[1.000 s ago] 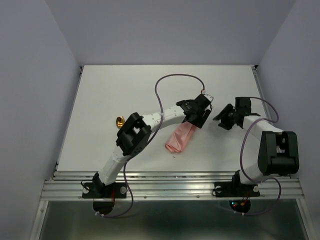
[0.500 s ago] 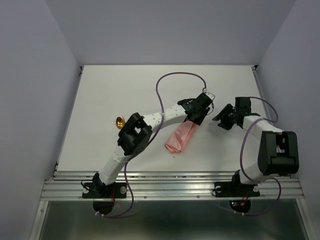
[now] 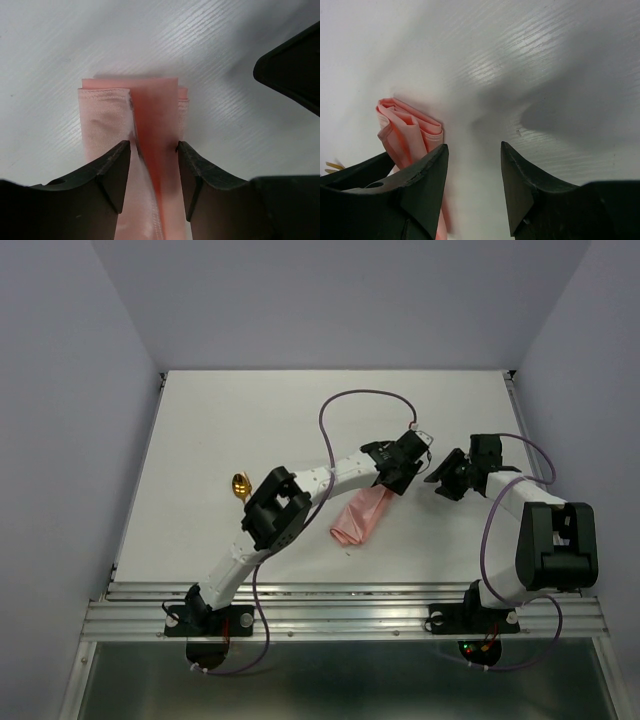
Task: Fold the napkin into a case and place the utensils inside
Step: Pick up the top corner of the smaller rectangle folded napkin from the center of the board.
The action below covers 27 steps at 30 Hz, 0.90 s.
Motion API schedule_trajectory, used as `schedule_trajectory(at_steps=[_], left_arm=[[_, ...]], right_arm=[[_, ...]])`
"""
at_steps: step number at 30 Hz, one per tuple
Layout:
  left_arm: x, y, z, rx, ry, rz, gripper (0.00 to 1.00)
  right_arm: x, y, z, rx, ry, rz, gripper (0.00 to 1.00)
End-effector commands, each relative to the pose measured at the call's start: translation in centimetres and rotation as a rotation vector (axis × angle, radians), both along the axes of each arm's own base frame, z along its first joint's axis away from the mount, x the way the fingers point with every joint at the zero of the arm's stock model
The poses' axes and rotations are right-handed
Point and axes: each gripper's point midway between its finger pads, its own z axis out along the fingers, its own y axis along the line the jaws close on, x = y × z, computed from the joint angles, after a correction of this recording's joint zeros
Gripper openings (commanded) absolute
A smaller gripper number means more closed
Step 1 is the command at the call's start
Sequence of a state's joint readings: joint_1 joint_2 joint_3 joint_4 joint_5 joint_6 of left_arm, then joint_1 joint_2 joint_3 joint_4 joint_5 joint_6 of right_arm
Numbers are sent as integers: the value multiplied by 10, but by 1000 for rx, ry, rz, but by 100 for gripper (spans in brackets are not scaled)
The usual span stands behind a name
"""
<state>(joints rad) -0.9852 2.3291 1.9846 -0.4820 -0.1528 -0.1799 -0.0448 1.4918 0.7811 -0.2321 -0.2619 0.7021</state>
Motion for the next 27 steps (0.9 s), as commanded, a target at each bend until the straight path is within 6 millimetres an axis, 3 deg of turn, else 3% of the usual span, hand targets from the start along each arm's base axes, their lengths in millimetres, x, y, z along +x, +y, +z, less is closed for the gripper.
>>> schedule_trajectory(at_steps=[1, 7, 14, 18, 25, 27], left_arm=[[4, -18, 31, -55, -54, -21, 53], [0, -21, 32, -52, -60, -28, 60], [0, -22, 20, -25, -60, -29, 56], [3, -21, 18, -12, -72, -18, 46], [9, -12, 14, 42, -96, -2, 0], [9, -9, 15, 50, -95, -4, 0]], right_arm=[[1, 1, 3, -4, -16, 19, 52], [1, 1, 2, -4, -11, 21, 52], [1, 1, 0, -1, -8, 20, 52], [2, 2, 1, -1, -11, 23, 52], [1, 8, 6, 22, -31, 70, 51], [-1, 12, 9, 25, -42, 85, 51]])
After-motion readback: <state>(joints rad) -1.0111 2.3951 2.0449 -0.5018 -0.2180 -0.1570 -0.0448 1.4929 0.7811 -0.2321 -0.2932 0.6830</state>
